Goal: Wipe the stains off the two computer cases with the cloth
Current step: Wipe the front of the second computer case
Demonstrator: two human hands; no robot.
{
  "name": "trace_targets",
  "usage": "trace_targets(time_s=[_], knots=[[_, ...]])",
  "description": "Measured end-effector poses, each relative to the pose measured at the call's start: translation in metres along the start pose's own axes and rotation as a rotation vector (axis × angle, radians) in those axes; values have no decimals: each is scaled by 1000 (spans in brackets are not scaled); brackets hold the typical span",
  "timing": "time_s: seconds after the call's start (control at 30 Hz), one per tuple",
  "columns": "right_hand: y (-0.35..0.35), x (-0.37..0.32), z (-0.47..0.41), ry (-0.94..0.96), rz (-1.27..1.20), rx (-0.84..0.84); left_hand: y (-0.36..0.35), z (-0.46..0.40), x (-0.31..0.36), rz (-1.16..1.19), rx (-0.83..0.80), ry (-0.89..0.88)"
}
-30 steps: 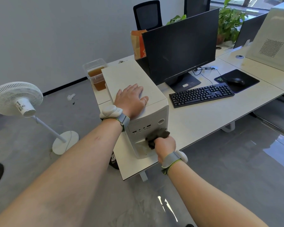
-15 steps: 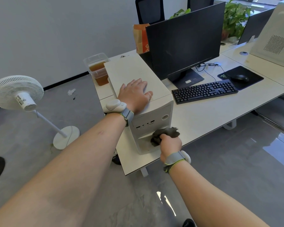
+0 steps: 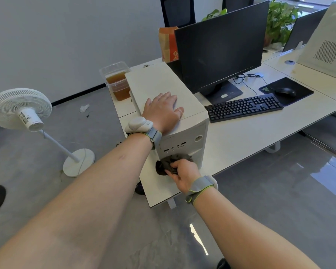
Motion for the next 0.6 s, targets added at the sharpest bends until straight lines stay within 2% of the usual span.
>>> trace_targets(time_s=[0.1, 0.23, 0.4, 0.47, 0.6], knots=[[7, 2, 3, -4, 47, 0, -5, -3, -3, -3, -10, 5], [9, 13, -3, -105, 245, -8, -3, -4, -3, -8, 4, 0], [-3, 4, 1, -48, 87, -57, -6, -5, -4, -14, 5, 1], [8, 12, -5, -33, 20, -25, -6, -5, -4, -14, 3, 1], [16, 21, -8, -87, 113, 53, -6, -5, -4, -11, 5, 2]])
Point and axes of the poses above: each hand's wrist, its own z-axis away from the middle knuckle, its own y-axis out of the back of the hand, x = y × z, the point moved 4 cm from there along -z, towards the middle knuckle, and after that the axes turned 10 degrees about y, right-handed, at the moved point
